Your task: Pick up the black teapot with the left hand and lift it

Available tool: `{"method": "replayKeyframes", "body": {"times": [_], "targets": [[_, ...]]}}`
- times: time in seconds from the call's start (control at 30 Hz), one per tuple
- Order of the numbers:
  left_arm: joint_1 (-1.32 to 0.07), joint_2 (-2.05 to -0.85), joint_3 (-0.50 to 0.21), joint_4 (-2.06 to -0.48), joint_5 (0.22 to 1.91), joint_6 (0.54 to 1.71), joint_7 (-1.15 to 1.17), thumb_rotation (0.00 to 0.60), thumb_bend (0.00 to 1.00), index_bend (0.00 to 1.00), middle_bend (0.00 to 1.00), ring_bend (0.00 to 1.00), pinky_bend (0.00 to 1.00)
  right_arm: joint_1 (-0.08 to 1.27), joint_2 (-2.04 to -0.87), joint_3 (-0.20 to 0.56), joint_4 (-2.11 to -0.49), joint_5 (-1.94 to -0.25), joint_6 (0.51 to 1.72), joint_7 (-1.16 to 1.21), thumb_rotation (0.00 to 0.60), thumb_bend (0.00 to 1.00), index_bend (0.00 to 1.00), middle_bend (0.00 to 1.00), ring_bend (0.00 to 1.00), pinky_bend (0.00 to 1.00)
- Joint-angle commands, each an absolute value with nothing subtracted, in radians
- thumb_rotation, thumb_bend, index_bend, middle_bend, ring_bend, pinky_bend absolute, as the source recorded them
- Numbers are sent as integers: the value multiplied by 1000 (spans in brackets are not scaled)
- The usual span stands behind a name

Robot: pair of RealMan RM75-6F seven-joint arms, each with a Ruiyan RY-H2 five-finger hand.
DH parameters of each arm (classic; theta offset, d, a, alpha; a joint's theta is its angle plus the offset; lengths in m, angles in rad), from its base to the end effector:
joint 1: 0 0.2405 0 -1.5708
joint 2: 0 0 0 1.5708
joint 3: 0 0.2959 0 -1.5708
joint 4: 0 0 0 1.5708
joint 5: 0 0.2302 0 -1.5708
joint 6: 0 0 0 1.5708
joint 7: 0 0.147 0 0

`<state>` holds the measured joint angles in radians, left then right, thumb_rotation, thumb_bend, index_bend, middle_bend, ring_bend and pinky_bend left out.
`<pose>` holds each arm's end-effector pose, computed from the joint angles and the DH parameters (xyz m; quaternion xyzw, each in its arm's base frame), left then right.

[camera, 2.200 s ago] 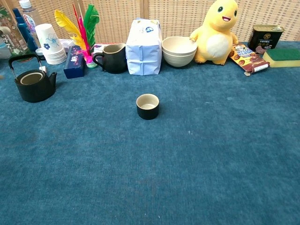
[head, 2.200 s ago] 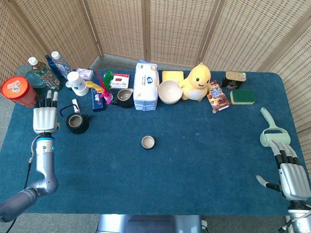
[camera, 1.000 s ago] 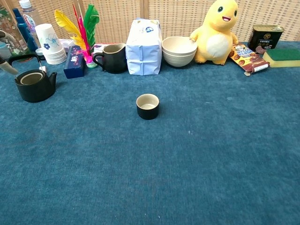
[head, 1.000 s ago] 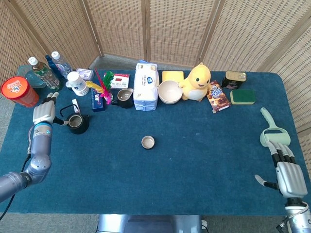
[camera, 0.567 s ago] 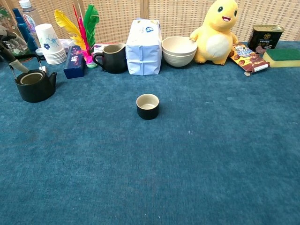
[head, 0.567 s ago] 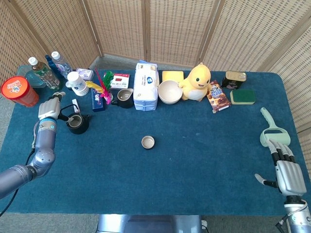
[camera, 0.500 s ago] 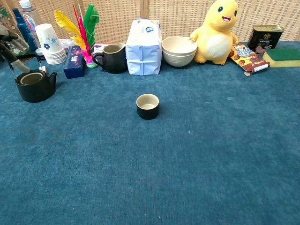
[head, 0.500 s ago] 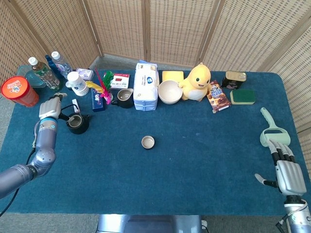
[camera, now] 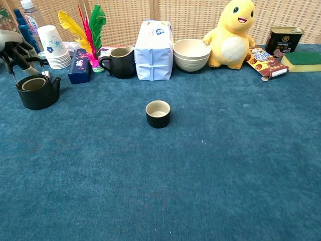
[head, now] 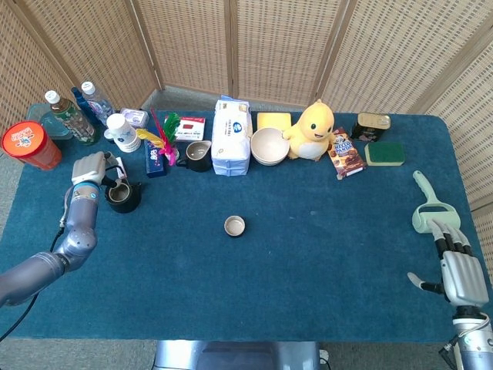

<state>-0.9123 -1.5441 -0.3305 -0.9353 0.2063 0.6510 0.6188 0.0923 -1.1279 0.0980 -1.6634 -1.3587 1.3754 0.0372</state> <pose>-0.2813 0.5125 0.0465 -0.5420 -0.5565 -0.2203 0.5900 -0.3613 -0.1999 0.1483 0.5444 -0.4653 0.3812 0.5846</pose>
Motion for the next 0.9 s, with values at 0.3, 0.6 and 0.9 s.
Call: {"method": "replayKeyframes", "body": {"times": [0.3, 0.6, 0.9], "targets": [[-924, -1551, -309, -951, 295, 677, 556, 600, 489, 660, 761, 665, 753, 92, -1125, 97, -1665, -1362, 1377, 45, 600, 0, 0, 0, 0, 0], [-910, -1512, -297, -1046, 367, 744, 530, 600, 590, 771, 899, 758, 819, 91, -1120, 96, -1669, -1368, 1379, 55, 600, 0, 0, 0, 0, 0], [-876, -1390, -277, -1266, 552, 738, 455, 600, 665, 781, 915, 768, 871, 90, -1115, 95, -1672, -1370, 1381, 62, 600, 0, 0, 0, 0, 0]]}}
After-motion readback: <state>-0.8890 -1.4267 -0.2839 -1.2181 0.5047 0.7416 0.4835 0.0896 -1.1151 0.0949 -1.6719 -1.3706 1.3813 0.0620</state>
